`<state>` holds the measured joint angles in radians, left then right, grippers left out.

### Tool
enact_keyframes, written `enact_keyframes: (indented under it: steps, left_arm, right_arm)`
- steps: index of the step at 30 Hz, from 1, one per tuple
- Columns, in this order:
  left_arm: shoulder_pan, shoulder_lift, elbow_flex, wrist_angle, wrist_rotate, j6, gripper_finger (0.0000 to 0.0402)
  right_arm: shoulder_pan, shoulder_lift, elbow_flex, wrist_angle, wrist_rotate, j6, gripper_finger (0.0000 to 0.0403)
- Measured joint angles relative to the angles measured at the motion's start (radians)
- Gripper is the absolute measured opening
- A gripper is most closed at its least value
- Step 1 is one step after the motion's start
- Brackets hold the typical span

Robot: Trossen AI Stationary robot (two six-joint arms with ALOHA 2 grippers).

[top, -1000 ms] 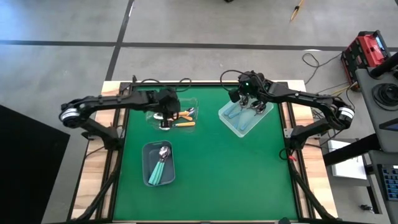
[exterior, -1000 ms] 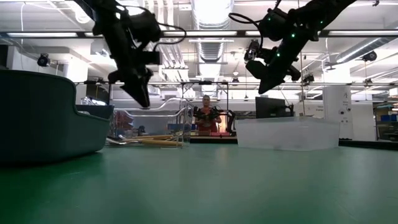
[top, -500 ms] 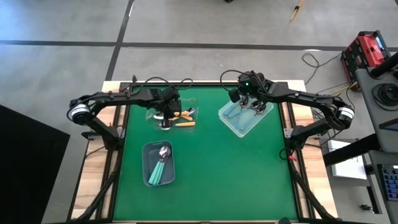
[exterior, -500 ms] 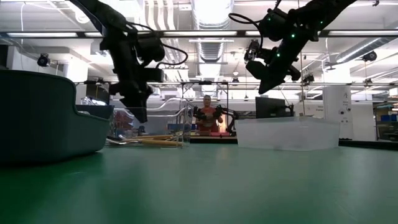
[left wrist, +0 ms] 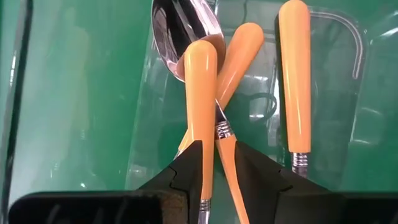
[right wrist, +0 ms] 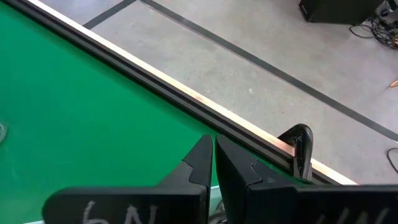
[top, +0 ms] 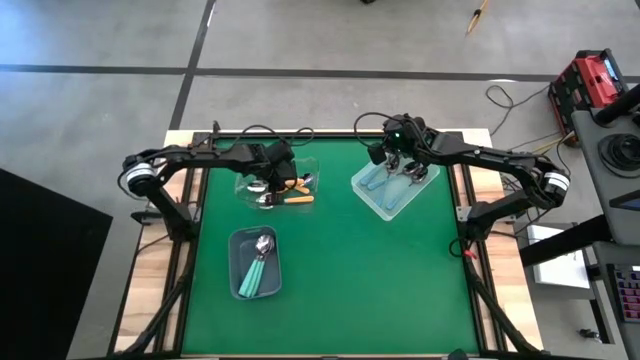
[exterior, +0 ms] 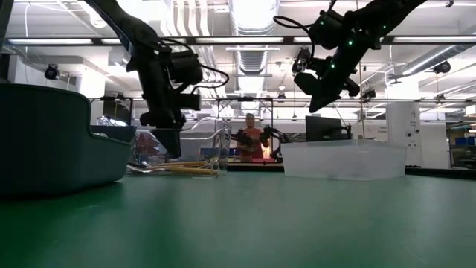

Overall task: Sort silverware by color (type)
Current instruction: Adjust the orange spoons in the transparent bin

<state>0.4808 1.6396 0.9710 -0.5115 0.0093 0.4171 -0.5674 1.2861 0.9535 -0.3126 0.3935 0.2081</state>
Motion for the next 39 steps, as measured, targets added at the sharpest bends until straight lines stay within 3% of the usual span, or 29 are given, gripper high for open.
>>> enact_keyframes:
  steps: [14, 19, 31, 39]
  left_arm:
    - [0.03, 0.004, 0.0, 0.048, 0.003, 0.0, 0.0135]
    - [0.03, 0.039, 0.0, 0.046, 0.017, -0.008, 0.0139]
    - [0.031, 0.074, 0.004, 0.053, 0.034, -0.008, 0.0128]
    - [0.031, 0.074, 0.002, 0.052, 0.033, -0.006, 0.006]
  right_arm:
    - [0.0, 0.0, -0.009, 0.004, 0.0, 0.0, 0.0013]
    - [0.0, 0.0, -0.01, 0.003, 0.0, 0.0, 0.0013]
    - [0.0, 0.0, -0.011, 0.004, 0.0, 0.0, 0.0013]
    - [0.0, 0.0, -0.011, 0.004, 0.0, 0.0, 0.0013]
